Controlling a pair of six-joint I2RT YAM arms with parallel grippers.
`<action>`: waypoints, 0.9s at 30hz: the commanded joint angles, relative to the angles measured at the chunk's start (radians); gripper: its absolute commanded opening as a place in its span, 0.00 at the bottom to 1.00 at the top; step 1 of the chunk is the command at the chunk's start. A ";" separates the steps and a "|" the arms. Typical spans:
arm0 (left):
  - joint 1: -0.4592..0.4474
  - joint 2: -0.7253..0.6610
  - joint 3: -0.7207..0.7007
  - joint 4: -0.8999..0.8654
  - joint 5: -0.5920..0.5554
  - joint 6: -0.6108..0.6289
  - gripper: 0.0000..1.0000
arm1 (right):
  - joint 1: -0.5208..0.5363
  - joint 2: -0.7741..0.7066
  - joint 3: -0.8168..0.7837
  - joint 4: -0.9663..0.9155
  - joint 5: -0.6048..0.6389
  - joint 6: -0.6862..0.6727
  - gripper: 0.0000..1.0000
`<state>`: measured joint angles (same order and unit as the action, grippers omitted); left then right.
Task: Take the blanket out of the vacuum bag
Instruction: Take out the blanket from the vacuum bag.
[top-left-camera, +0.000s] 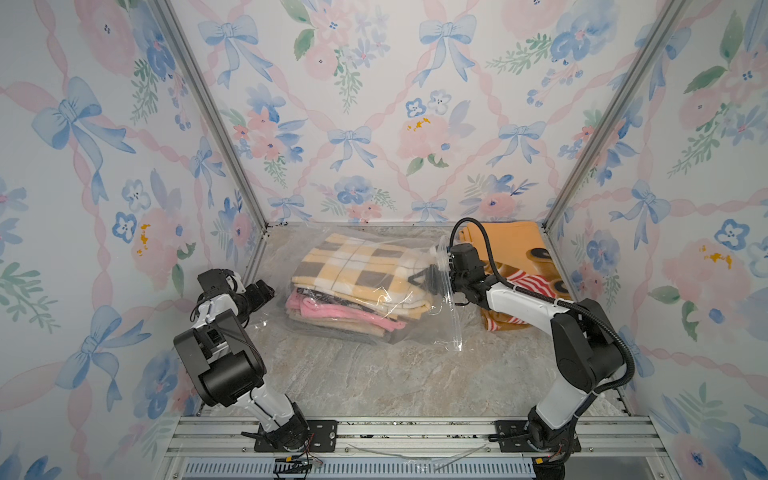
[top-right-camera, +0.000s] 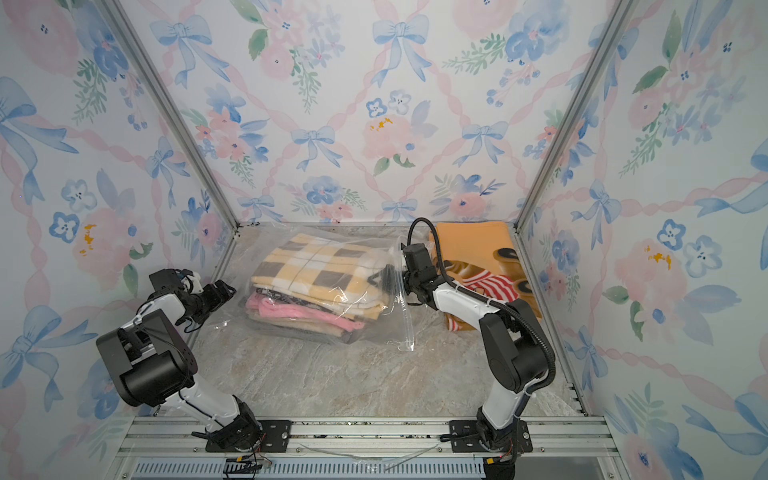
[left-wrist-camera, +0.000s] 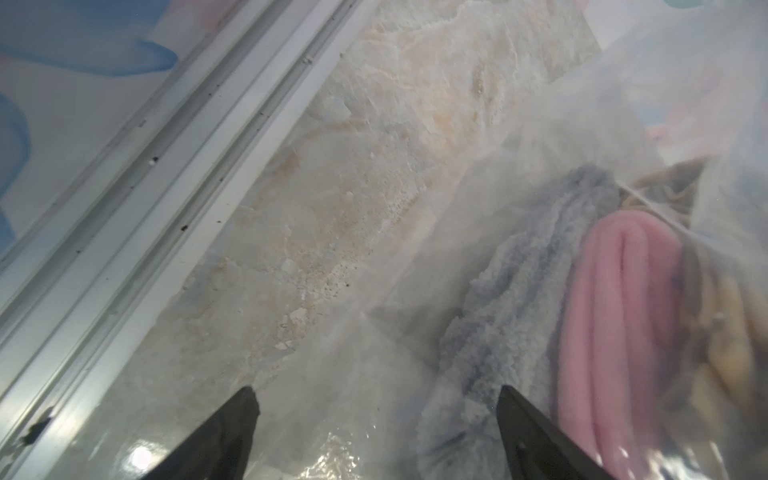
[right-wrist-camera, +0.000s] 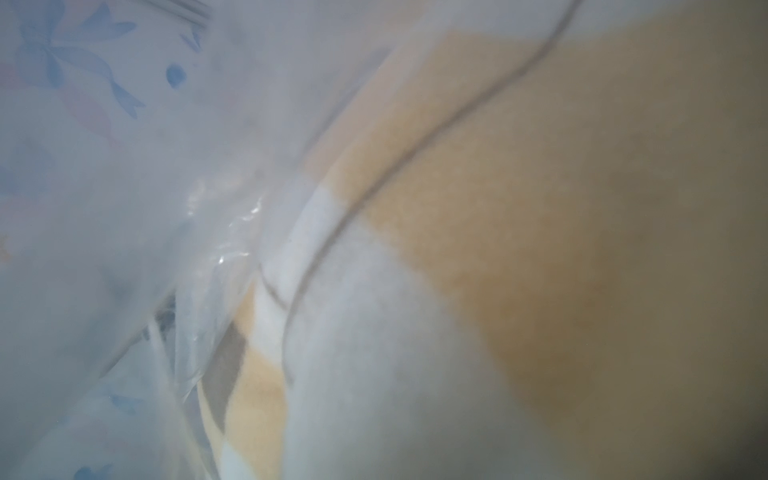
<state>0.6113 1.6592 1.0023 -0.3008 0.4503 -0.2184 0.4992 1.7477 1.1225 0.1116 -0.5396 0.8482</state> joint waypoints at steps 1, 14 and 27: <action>0.000 0.031 -0.012 0.003 0.125 0.015 0.75 | -0.007 0.027 0.054 0.029 0.004 0.002 0.00; 0.001 -0.011 -0.001 0.002 0.002 -0.045 0.00 | -0.014 0.003 0.062 -0.007 -0.012 -0.013 0.00; 0.051 -0.142 -0.067 0.062 -0.256 -0.205 0.00 | -0.110 -0.127 0.030 -0.156 -0.021 -0.059 0.00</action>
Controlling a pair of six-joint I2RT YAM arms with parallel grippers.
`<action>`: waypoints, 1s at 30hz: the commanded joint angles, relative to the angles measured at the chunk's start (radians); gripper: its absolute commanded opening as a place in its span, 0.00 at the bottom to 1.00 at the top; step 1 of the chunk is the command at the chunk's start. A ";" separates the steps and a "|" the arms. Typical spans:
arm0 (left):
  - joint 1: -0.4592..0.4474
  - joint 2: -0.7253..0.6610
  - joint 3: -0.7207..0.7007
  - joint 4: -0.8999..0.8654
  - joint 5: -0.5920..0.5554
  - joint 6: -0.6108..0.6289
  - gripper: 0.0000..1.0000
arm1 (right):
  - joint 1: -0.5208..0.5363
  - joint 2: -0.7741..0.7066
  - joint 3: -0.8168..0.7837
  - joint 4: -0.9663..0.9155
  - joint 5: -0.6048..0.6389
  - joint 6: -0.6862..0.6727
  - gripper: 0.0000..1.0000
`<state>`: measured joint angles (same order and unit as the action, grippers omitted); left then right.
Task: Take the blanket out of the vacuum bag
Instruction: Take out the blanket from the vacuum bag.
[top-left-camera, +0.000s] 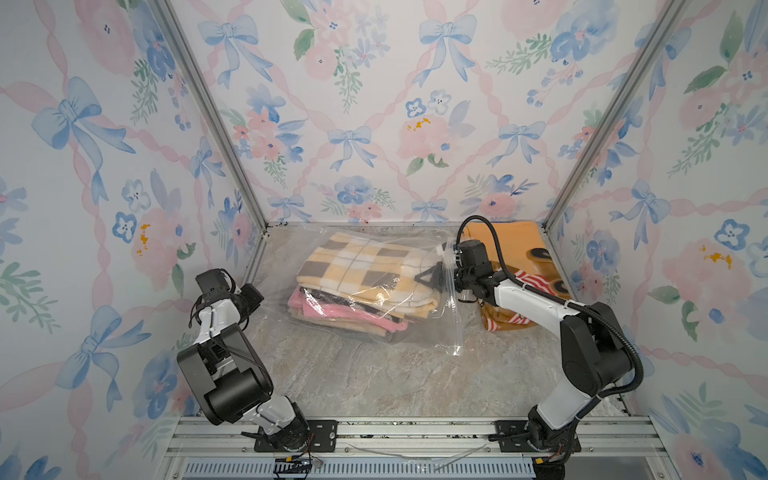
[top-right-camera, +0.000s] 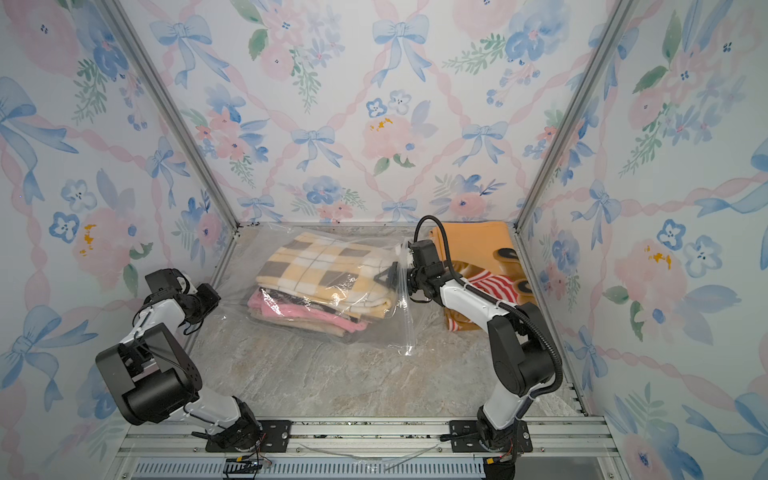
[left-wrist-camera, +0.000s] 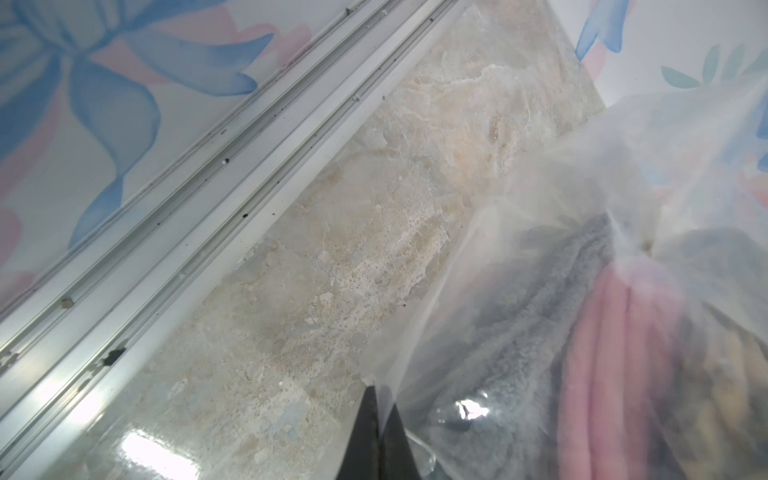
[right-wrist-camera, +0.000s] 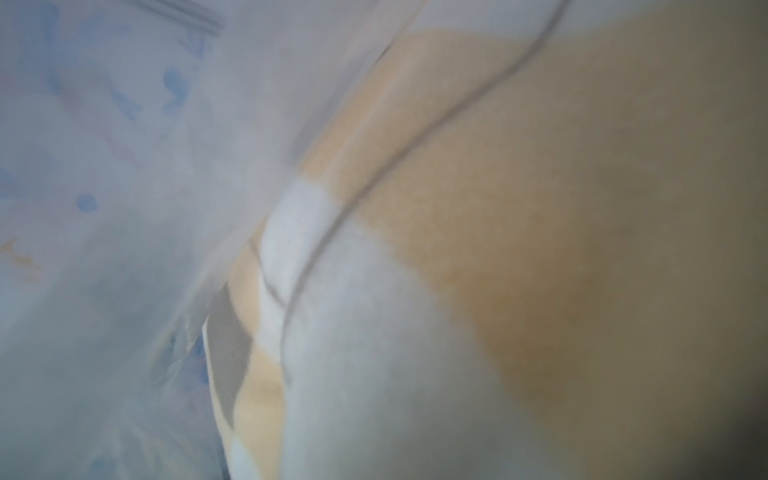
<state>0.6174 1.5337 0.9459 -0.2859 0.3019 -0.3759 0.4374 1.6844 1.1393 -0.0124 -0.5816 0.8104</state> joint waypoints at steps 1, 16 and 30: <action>0.049 -0.020 -0.013 0.049 -0.110 -0.049 0.00 | -0.053 -0.069 0.011 -0.032 0.018 -0.019 0.00; 0.079 -0.051 -0.027 0.058 -0.131 -0.064 0.00 | -0.159 -0.215 -0.075 -0.093 -0.007 -0.035 0.00; 0.078 -0.072 -0.038 0.064 -0.150 -0.075 0.00 | -0.275 -0.396 -0.160 -0.267 -0.038 -0.048 0.00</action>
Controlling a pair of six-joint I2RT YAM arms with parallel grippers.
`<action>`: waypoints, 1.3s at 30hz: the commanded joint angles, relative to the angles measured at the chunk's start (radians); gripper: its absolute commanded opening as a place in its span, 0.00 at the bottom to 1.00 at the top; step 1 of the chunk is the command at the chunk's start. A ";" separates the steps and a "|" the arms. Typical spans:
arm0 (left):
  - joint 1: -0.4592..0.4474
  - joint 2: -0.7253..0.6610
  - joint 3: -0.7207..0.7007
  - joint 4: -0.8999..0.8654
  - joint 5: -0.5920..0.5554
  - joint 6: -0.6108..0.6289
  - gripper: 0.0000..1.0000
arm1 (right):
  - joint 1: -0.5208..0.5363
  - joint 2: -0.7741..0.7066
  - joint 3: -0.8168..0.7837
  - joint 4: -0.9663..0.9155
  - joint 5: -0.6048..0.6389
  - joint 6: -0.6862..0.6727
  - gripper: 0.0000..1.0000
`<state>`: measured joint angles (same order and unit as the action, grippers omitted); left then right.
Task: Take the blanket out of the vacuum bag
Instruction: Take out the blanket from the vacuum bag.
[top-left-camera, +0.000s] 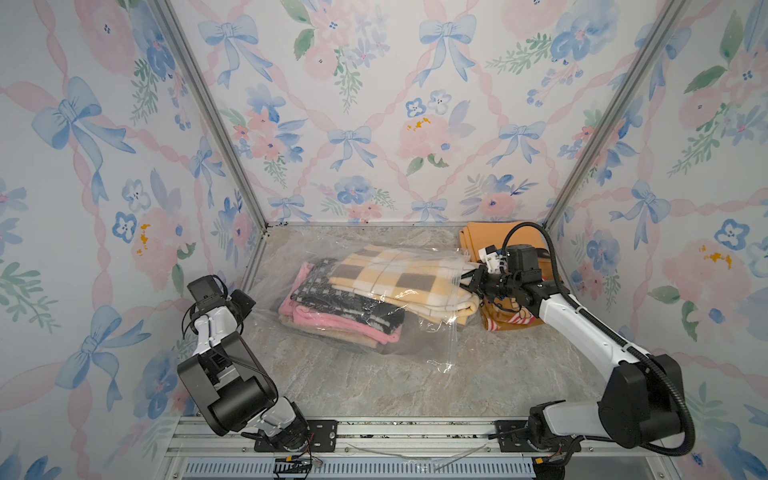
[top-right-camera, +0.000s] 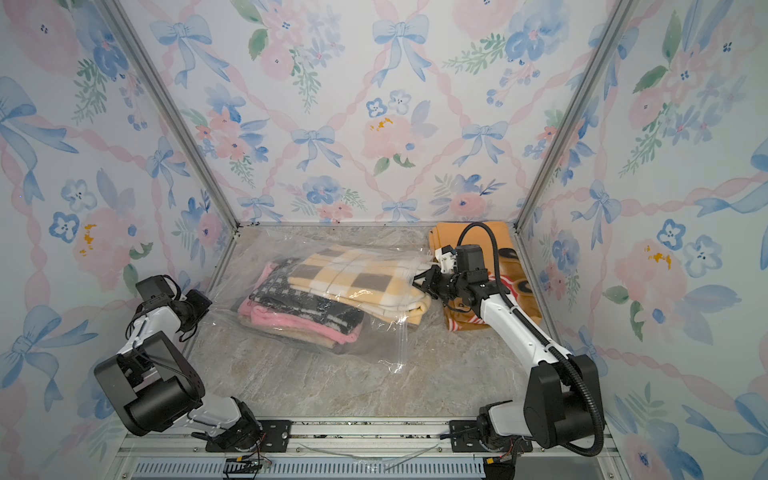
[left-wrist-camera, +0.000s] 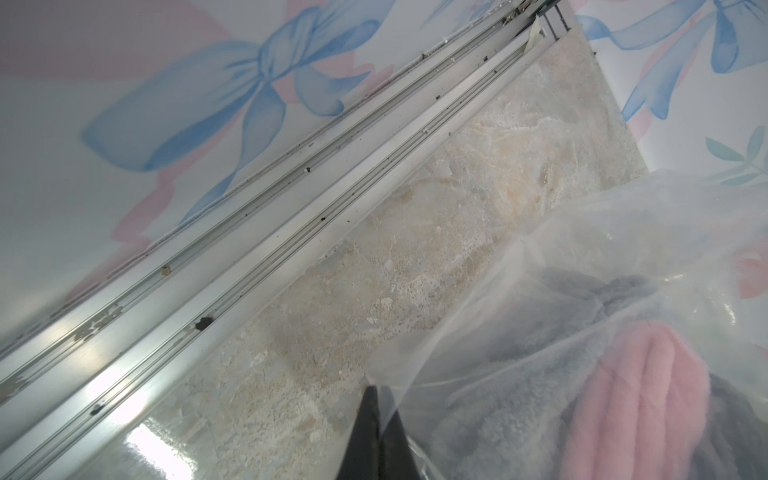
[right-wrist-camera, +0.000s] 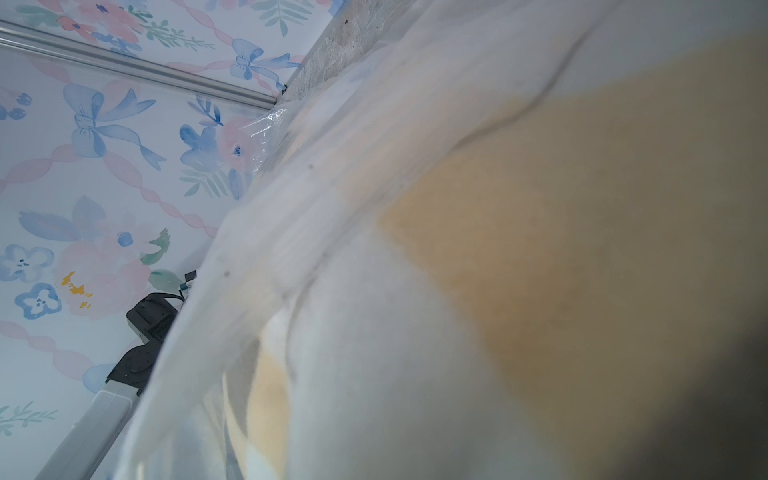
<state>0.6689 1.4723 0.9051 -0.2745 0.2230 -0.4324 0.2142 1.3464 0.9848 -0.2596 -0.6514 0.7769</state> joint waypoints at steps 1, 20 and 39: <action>0.026 -0.015 0.002 0.052 -0.075 -0.017 0.00 | -0.061 -0.070 -0.009 -0.033 0.032 -0.018 0.00; -0.413 -0.451 0.059 -0.001 -0.436 0.180 0.73 | -0.078 -0.096 -0.012 -0.072 0.017 -0.081 0.00; -1.654 0.334 0.863 -0.423 -0.466 0.084 0.76 | -0.060 -0.121 -0.075 -0.071 0.078 -0.089 0.00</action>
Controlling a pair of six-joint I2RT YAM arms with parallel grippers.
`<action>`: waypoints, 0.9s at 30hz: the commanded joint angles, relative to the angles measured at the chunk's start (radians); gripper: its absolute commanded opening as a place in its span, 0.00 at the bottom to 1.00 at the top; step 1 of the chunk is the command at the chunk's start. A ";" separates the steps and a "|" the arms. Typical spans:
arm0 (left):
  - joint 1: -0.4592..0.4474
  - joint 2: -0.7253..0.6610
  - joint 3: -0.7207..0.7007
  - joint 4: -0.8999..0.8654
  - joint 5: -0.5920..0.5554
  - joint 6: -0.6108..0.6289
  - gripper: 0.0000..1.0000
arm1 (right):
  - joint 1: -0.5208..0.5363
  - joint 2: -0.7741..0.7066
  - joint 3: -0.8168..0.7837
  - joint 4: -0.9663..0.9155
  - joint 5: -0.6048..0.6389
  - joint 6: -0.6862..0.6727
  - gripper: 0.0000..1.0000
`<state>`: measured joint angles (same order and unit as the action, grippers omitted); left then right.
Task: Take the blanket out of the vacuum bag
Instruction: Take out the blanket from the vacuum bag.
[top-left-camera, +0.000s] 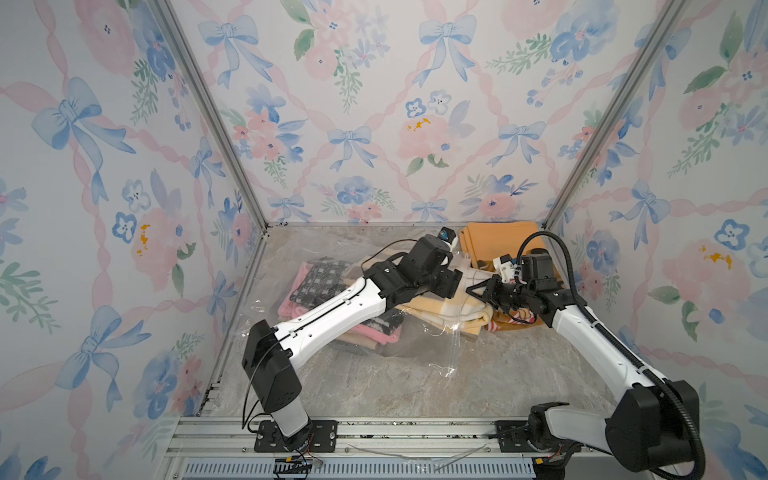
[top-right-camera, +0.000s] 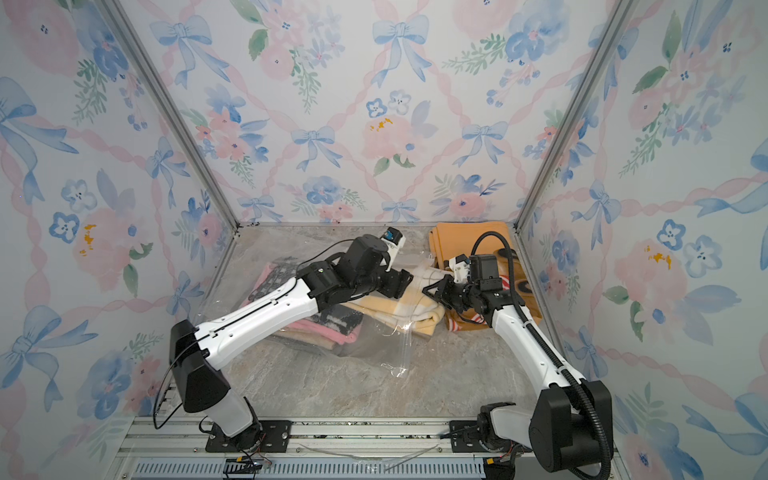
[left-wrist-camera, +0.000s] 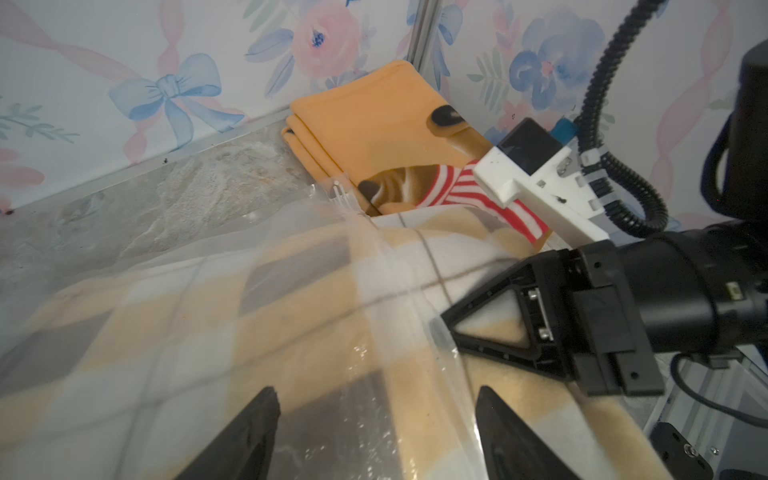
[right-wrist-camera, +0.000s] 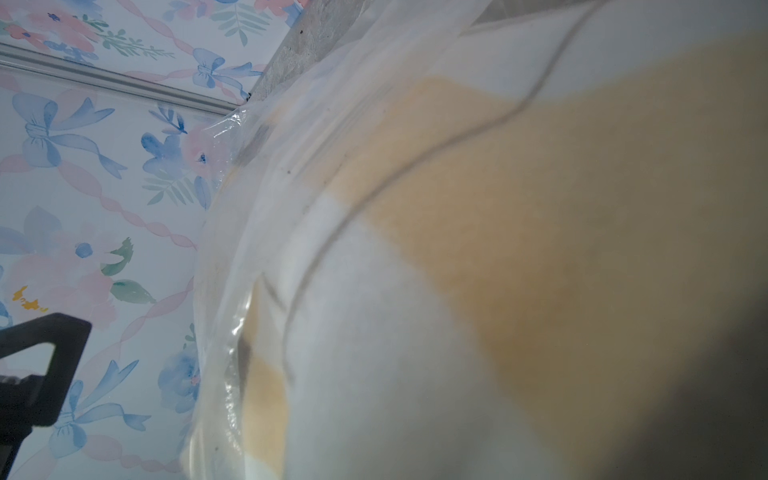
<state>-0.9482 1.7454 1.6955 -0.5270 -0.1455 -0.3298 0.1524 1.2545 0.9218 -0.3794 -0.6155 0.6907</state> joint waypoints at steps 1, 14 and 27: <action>-0.051 0.081 0.088 -0.172 -0.102 -0.014 0.76 | 0.002 -0.030 -0.017 0.052 0.042 -0.002 0.00; -0.103 0.192 0.198 -0.255 -0.406 -0.029 0.26 | 0.004 -0.029 -0.018 0.063 0.036 0.000 0.00; -0.091 0.086 0.279 -0.235 -0.587 0.065 0.00 | 0.012 -0.061 0.057 0.039 0.033 0.030 0.00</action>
<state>-1.0466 1.8664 1.9476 -0.7692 -0.6594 -0.3069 0.1608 1.2423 0.9062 -0.3595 -0.6132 0.7048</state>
